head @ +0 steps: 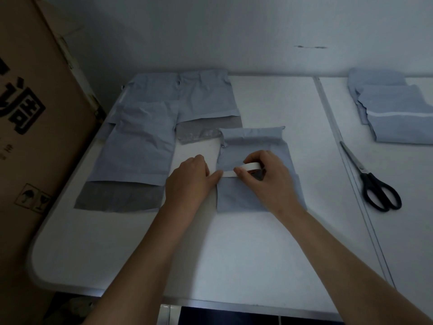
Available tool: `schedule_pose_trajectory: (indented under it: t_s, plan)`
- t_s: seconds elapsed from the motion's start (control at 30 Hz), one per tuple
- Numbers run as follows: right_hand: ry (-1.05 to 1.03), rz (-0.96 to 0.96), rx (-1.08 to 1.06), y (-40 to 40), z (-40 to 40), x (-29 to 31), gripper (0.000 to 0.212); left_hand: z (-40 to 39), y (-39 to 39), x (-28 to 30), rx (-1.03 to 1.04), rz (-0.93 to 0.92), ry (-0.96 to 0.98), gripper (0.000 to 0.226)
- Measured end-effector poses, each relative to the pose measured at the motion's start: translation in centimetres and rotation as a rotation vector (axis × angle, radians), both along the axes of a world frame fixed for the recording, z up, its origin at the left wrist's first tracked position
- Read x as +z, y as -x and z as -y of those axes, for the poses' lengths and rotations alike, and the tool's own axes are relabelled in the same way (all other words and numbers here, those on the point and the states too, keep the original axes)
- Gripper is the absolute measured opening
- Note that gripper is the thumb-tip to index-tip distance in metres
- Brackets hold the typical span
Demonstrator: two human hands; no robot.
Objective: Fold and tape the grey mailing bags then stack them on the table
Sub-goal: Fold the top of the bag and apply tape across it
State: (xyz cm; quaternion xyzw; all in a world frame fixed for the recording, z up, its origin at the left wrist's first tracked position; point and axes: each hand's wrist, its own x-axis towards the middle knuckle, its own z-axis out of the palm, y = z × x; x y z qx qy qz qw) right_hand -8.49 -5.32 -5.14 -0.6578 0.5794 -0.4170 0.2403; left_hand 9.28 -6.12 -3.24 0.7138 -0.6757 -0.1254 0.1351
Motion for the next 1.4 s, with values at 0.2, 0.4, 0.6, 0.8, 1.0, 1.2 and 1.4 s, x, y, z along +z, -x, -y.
schedule_pose_trajectory:
  t_s: [0.2,0.4,0.6,0.8,1.0,1.2,1.4]
  plan:
    - [0.006,0.0,-0.003,-0.1,-0.1,0.2,0.024,0.3,-0.7,0.5,-0.01,-0.097,-0.085,0.03]
    - [-0.009,0.003,-0.006,-0.1,-0.1,0.3,0.024,-0.1,-2.3,1.3,0.001,-0.125,-0.054,0.01]
    - [0.003,-0.01,-0.002,-0.1,-0.1,0.4,0.023,-1.0,-1.1,1.5,-0.179,-0.217,0.188,0.015]
    - [0.029,-0.026,-0.002,-0.1,0.0,0.2,0.024,-1.6,0.8,-0.6,-0.374,-0.175,0.227,0.027]
    - [0.041,-0.045,-0.008,0.0,0.0,0.0,0.024,-2.1,0.6,-1.4,-0.402,-0.134,0.309,0.025]
    - [-0.02,-0.074,0.009,0.1,0.4,-0.2,0.023,-2.2,0.3,-2.0,-0.461,-0.056,0.303,0.031]
    - [-0.132,-0.363,0.246,0.7,2.0,2.6,0.03,-2.3,0.1,-2.1,-0.494,-0.026,0.328,0.036]
